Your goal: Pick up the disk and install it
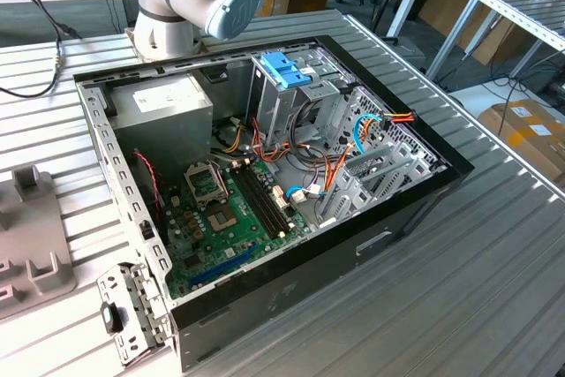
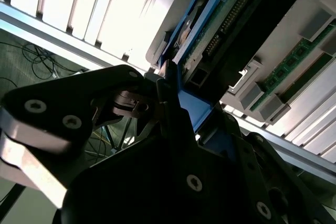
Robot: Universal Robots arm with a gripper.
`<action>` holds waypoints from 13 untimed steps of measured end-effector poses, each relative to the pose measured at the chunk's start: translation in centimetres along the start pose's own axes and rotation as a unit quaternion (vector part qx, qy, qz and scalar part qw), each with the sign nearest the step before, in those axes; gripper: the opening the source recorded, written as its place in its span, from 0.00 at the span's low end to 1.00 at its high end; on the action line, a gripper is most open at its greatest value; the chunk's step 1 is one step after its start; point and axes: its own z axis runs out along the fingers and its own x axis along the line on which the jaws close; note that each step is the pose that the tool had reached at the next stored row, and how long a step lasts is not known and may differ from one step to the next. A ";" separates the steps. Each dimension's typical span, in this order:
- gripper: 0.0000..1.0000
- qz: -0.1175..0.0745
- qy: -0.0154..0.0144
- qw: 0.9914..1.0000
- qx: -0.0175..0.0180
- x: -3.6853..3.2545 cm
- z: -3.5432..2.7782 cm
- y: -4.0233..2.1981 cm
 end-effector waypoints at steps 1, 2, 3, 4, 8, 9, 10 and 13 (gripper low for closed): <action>0.37 0.000 0.000 1.000 0.000 0.00 -0.06 0.00; 0.37 0.000 0.000 1.000 0.000 -0.01 -0.14 0.00; 0.37 0.000 -0.001 1.000 0.000 -0.01 -0.19 0.00; 0.37 0.000 -0.001 1.000 0.000 -0.02 -0.24 0.00; 0.37 0.000 -0.001 1.000 0.000 -0.05 -0.46 0.01; 0.37 0.000 -0.002 1.000 0.000 -0.06 -0.57 0.02; 0.37 0.000 -0.002 1.000 0.000 -0.06 -0.64 0.02; 0.37 0.000 -0.002 1.000 0.000 -0.07 -0.86 0.02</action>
